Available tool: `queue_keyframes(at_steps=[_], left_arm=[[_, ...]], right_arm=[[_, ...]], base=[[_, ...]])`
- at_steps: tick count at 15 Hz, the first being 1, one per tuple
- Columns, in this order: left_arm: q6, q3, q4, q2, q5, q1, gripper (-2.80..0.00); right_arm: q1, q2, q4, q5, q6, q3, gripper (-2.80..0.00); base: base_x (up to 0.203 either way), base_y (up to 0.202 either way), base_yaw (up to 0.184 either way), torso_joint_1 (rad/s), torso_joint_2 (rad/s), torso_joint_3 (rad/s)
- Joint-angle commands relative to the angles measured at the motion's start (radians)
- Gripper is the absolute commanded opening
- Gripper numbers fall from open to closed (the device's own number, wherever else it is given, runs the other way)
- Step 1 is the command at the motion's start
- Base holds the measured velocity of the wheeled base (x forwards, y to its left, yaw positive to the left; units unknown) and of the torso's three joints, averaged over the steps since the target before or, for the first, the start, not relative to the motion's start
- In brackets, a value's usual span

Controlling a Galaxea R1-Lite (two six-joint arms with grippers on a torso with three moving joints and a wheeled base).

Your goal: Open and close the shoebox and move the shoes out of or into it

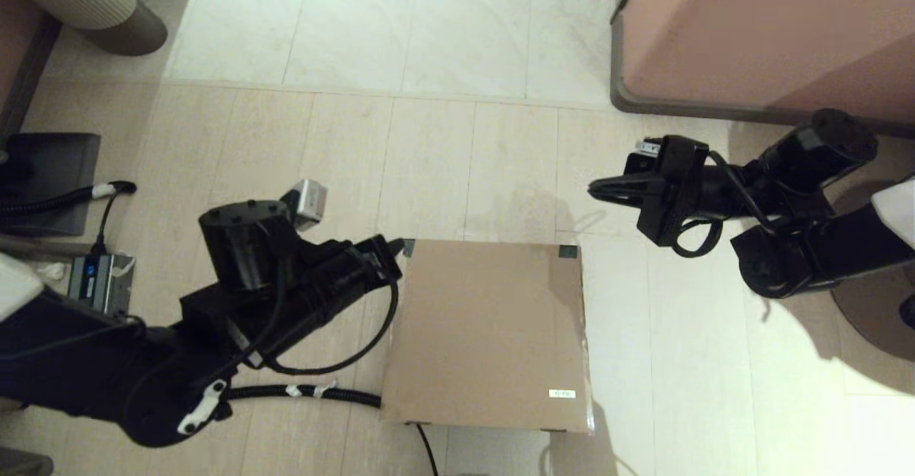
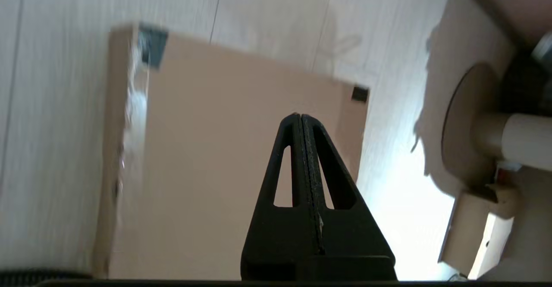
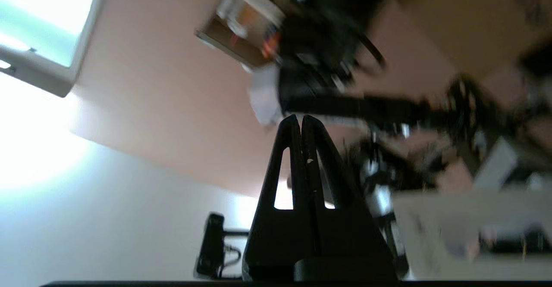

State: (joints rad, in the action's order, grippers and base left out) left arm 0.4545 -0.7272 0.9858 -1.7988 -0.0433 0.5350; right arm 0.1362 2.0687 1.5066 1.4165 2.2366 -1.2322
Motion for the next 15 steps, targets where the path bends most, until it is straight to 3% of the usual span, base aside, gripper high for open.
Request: queue_keyframes(at_steps=[1, 4, 6, 8, 12, 14, 15], left_arm=[[0.003, 0.017, 0.009, -0.02, -0.036, 0.047, -2.8], [0.005, 0.004, 0.032, -0.043, -0.081, 0.091, -2.8], [0.002, 0.004, 0.081, -0.053, -0.138, 0.124, -2.8], [-0.025, -0.006, 0.086, -0.052, -0.181, 0.128, -2.8], [-0.106, 0.031, 0.089, -0.027, -0.247, 0.109, -2.8], [-0.156, 0.093, 0.09, 0.034, -0.254, 0.033, -2.8], [-0.166, 0.115, 0.09, 0.078, -0.254, -0.022, -2.8]], right_arm=[[-0.03, 0.041, 0.0, -0.153, 0.007, -0.065, -2.8], [-0.064, 0.046, -0.114, -0.458, -0.079, -0.045, -2.8], [-0.054, 0.04, -0.229, -0.537, -0.278, -0.015, -2.8], [-0.028, 0.031, -0.399, -0.63, -0.564, -0.002, -2.8], [0.032, -0.023, -1.0, -1.1, -1.199, -0.073, -2.8], [0.064, -0.139, -1.222, -1.292, -1.484, -0.09, -2.8], [0.075, -0.21, -1.301, -1.346, -1.625, -0.071, -2.8]], base=[[0.0, 0.0, 0.0, 0.0, 0.0, 0.0], [0.0, 0.0, 0.0, 0.0, 0.0, 0.0], [0.0, 0.0, 0.0, 0.0, 0.0, 0.0], [0.0, 0.0, 0.0, 0.0, 0.0, 0.0], [0.0, 0.0, 0.0, 0.0, 0.0, 0.0], [0.0, 0.0, 0.0, 0.0, 0.0, 0.0], [0.0, 0.0, 0.0, 0.0, 0.0, 0.0]])
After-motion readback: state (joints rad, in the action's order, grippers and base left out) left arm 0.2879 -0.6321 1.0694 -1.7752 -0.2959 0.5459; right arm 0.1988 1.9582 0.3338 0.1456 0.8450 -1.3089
